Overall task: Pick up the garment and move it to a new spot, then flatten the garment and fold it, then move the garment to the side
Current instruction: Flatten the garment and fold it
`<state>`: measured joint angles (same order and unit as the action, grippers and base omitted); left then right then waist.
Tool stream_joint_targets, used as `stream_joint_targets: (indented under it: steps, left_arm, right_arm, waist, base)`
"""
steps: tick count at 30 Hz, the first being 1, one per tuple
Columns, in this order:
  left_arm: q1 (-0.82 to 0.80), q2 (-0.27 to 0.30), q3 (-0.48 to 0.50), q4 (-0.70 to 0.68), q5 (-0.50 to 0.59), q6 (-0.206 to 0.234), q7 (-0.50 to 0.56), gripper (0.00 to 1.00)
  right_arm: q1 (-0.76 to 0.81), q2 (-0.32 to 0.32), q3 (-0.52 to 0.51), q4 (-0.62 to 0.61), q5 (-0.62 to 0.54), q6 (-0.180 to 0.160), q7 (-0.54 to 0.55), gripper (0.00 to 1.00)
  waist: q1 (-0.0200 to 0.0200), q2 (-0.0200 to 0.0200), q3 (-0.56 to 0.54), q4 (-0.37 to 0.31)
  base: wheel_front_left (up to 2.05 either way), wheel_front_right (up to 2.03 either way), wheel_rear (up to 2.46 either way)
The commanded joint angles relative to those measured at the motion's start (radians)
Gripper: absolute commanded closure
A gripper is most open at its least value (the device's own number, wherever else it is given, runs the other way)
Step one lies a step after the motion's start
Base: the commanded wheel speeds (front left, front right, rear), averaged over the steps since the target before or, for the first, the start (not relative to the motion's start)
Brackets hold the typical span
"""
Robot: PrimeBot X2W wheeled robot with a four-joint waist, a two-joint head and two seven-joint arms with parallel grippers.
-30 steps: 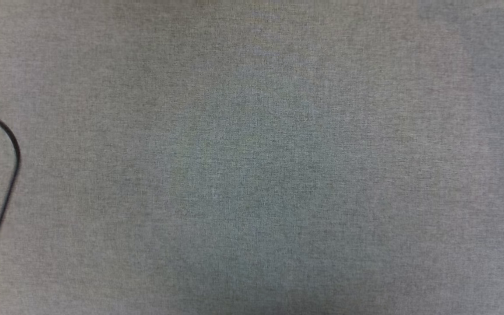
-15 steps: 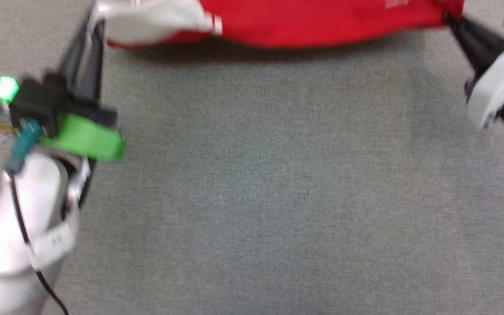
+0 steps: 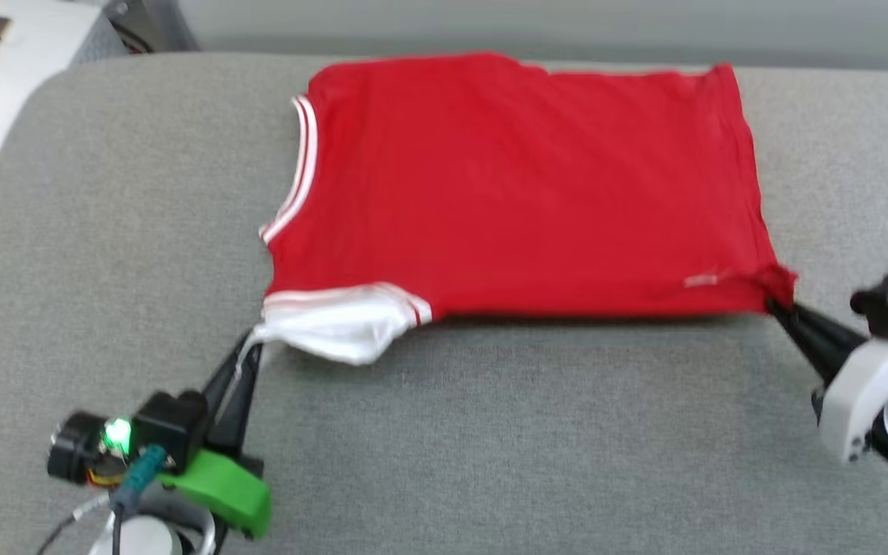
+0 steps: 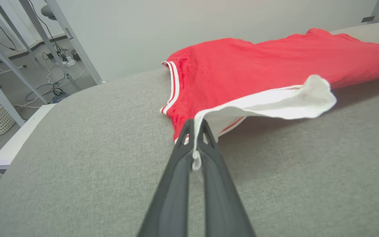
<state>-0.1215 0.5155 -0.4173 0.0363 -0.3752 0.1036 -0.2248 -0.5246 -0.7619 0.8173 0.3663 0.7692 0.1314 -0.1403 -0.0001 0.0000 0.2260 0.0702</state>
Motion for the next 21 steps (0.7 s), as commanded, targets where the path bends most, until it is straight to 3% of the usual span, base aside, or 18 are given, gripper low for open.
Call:
stream_joint_targets:
  steps: [1, 11, 17, 21]
  left_arm:
    - [0.036, 0.004, -0.008, -0.001, -0.016, -0.002, 0.012, 1.00]
    - [0.238, 0.017, -0.060, -0.037, -0.116, -0.029, 0.113, 1.00]
    - [0.318, 0.043, -0.100, -0.058, -0.173, -0.072, 0.187, 1.00]
    - [0.338, 0.061, -0.105, -0.077, -0.182, -0.076, 0.207, 1.00]
  right_arm:
    - [0.051, -0.004, -0.019, -0.012, 0.000, -0.001, 0.000, 1.00]
    - [0.340, 0.006, -0.152, -0.078, -0.022, -0.001, 0.027, 1.00]
    - [0.500, 0.010, -0.251, -0.131, -0.046, -0.001, 0.052, 1.00]
    - [0.584, 0.014, -0.311, -0.171, -0.064, -0.001, 0.099, 1.00]
  waist:
    - [0.0001, 0.0000, -0.066, 0.007]
    - [0.0001, 0.0000, -0.143, 0.012]
    - [0.0001, 0.0000, -0.163, 0.016]
    - [0.0001, 0.0000, -0.166, 0.017]
  base:
    - [0.00, 0.00, 0.00]
    - [0.00, 0.00, 0.00]
    - [0.00, 0.00, 0.00]
    - [0.00, 0.00, 0.00]
